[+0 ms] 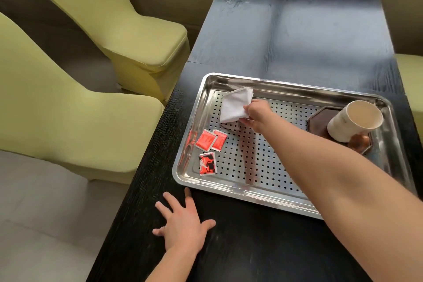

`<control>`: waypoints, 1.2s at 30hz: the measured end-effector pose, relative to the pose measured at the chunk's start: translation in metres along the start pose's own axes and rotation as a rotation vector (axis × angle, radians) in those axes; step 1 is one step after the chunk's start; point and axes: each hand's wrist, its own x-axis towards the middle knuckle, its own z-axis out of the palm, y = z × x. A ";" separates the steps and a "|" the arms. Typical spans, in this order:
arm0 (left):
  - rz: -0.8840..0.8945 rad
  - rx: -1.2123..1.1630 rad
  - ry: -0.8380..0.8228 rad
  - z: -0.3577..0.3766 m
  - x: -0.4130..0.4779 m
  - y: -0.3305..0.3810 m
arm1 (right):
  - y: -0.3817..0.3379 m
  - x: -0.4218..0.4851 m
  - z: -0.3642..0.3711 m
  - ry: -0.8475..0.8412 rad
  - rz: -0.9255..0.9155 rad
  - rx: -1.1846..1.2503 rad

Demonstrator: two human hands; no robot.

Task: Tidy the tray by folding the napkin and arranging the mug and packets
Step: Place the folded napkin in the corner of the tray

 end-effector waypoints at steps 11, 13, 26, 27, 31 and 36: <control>0.004 0.024 0.019 0.003 0.000 -0.001 | 0.040 -0.060 -0.060 0.025 -0.261 -0.391; 0.001 0.014 0.016 0.001 0.000 -0.002 | 0.060 -0.084 -0.083 0.033 -0.272 -0.390; 0.493 -0.035 0.503 -0.022 -0.035 -0.006 | 0.146 -0.174 -0.203 0.107 -0.420 -1.173; 0.570 -0.010 0.542 -0.023 -0.036 0.002 | 0.148 -0.176 -0.206 0.087 -0.420 -1.202; 0.659 0.106 0.375 -0.034 -0.035 0.047 | 0.157 -0.179 -0.213 0.062 -0.449 -1.258; 0.622 0.159 0.238 -0.030 -0.028 0.069 | 0.164 -0.181 -0.217 0.060 -0.487 -1.317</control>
